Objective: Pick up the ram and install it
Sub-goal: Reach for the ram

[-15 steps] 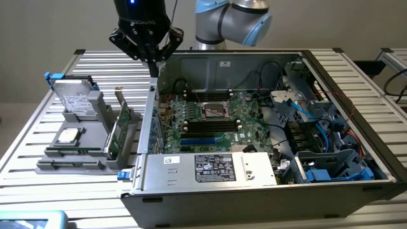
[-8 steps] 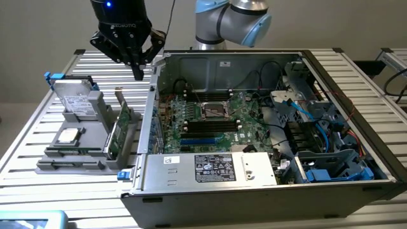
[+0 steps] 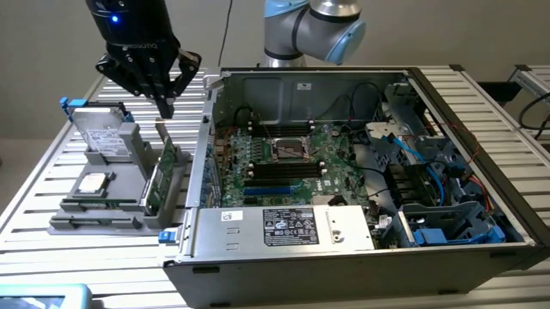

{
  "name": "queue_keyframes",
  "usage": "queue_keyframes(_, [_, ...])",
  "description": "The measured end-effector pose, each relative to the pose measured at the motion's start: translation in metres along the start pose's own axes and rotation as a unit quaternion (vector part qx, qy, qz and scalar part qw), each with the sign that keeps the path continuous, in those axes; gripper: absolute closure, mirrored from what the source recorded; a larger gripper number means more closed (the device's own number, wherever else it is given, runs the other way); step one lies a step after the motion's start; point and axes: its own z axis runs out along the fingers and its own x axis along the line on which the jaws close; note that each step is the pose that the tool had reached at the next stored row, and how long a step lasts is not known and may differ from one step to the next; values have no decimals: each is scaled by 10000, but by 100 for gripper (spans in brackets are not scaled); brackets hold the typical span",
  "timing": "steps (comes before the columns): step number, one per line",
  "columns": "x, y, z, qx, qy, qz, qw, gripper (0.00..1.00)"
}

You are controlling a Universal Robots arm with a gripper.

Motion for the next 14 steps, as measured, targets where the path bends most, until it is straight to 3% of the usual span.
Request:
queue_keyframes(10, [342,-211,109,1,1,0,10000,89])
queue_keyframes(14, [447,-274,152,3,31,1,10000,89])
